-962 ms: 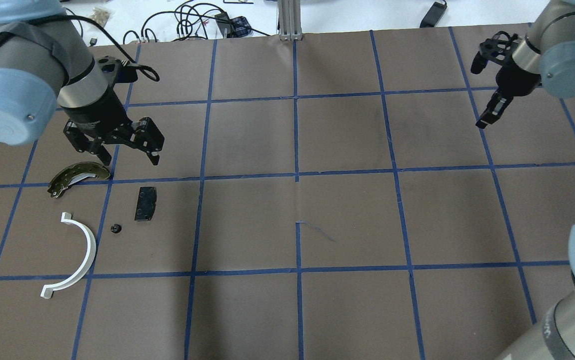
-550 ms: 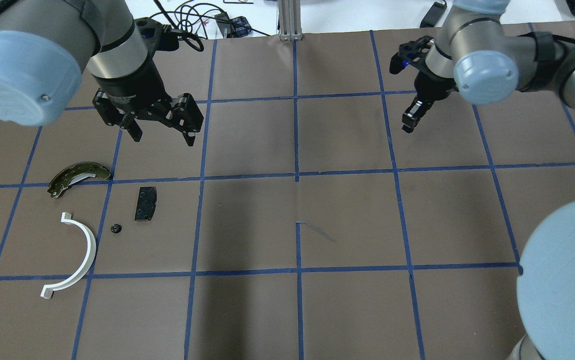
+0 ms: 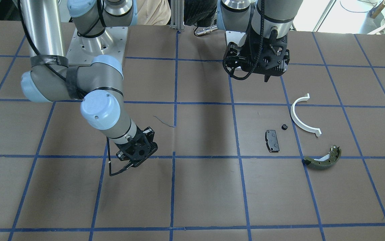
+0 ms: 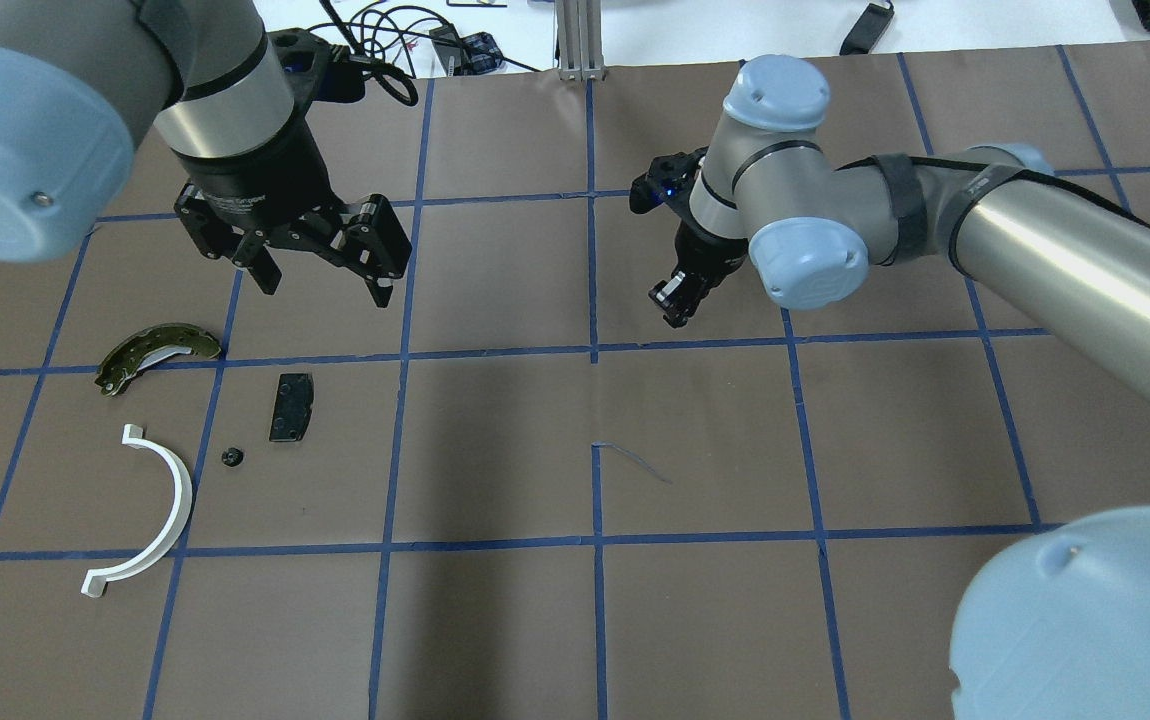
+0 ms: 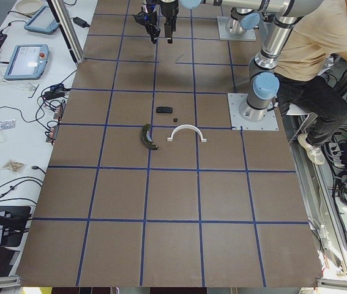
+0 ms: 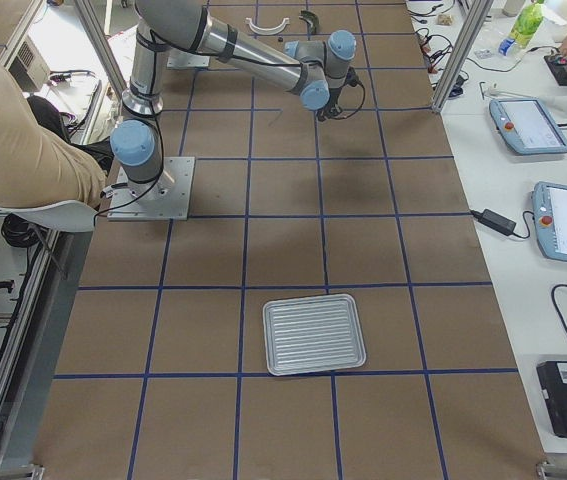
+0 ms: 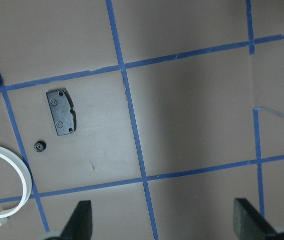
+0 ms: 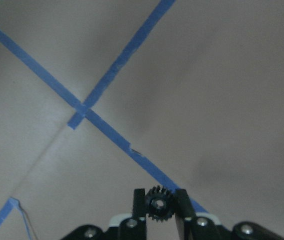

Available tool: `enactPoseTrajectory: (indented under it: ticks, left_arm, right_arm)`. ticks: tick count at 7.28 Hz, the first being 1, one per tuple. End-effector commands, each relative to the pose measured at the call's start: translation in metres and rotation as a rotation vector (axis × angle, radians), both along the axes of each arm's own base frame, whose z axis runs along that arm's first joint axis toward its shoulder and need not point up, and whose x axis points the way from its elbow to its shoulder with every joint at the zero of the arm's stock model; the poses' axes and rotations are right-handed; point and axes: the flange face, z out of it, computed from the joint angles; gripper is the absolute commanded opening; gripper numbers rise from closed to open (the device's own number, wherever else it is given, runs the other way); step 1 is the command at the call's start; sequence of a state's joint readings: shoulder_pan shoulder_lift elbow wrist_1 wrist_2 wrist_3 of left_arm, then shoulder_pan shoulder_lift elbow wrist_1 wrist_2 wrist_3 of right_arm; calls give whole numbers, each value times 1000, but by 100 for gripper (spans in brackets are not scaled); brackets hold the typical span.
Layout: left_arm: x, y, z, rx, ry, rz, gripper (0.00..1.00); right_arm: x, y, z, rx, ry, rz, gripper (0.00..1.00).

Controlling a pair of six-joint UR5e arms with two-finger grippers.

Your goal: Place bearing gear from tray to pile

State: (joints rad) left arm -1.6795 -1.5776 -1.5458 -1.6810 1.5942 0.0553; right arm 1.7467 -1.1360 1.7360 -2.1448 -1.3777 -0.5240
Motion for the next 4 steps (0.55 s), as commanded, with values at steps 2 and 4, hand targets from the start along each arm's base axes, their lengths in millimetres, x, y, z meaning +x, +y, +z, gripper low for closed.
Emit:
enactPoseTrajectory:
  ticks: [2, 4]
  left_arm:
    - [1, -1, 1, -4, 7, 8, 100]
    - [9, -13, 8, -88, 15, 114, 100]
  right_arm:
    - [69, 39, -13, -19, -15, -47, 0]
    - [114, 64, -15, -35, -23, -28, 0]
